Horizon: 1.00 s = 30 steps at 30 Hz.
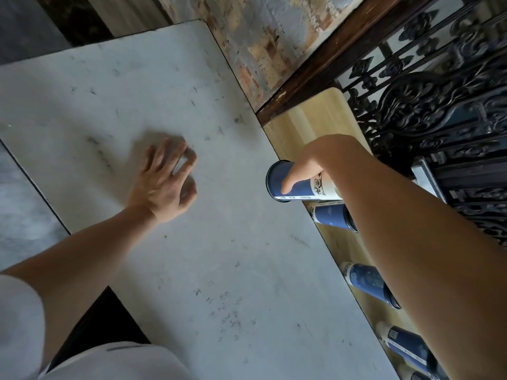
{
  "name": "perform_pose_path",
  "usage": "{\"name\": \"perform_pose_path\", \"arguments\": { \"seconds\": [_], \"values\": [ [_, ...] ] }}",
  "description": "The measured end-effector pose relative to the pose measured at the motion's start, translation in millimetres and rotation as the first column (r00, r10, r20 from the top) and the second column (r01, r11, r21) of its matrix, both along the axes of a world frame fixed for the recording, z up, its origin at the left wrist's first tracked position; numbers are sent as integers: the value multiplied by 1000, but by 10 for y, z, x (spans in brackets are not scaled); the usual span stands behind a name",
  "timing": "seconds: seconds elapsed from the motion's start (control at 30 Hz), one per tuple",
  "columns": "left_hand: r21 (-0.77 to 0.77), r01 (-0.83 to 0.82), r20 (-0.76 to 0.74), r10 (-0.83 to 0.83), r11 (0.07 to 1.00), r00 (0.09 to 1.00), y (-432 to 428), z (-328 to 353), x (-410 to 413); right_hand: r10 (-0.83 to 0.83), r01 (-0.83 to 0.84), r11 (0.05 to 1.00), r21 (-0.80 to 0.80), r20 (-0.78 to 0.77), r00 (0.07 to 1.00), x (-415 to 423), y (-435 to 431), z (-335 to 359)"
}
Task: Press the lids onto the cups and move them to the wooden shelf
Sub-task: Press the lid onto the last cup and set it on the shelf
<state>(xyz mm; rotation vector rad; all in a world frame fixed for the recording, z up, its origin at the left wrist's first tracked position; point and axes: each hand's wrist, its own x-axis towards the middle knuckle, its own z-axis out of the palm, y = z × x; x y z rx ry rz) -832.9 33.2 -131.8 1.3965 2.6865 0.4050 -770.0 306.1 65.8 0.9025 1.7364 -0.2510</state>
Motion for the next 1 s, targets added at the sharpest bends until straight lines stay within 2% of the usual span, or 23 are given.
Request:
{"name": "perform_pose_path", "arguments": {
  "seconds": [0.27,0.4,0.47,0.53,0.63,0.73,0.87,0.93,1.0],
  "values": [
    [-46,5,-7,-5,999,1000,7,-26,-10,10,-8,999,-53,37,999,-52,51,-48],
    [-56,10,-17,-11,998,1000,0,-44,-12,94,-99,994,53,92,991,-158,23,-14],
    [-46,7,-24,-8,999,1000,10,-61,-9,107,-92,979,183,-73,992,-194,130,-14],
    [-23,2,-43,-3,1000,999,14,-72,-2,47,35,967,252,-312,949,-174,285,-63],
    [0,0,-64,0,1000,998,11,-69,3,-165,337,923,187,-599,784,-117,436,-173],
    [2,0,-66,0,1000,998,17,-37,0,-395,603,798,14,-743,540,-44,519,-268],
    [9,5,-46,-5,1000,999,12,13,-7,-629,797,549,-253,-753,195,83,559,-403],
    [9,1,-39,-1,1000,999,18,25,-2,-682,827,414,-382,-731,4,134,544,-468],
    [9,-6,-35,7,1000,999,23,24,-1,-682,823,319,-470,-717,-145,164,505,-551]
  ]
}}
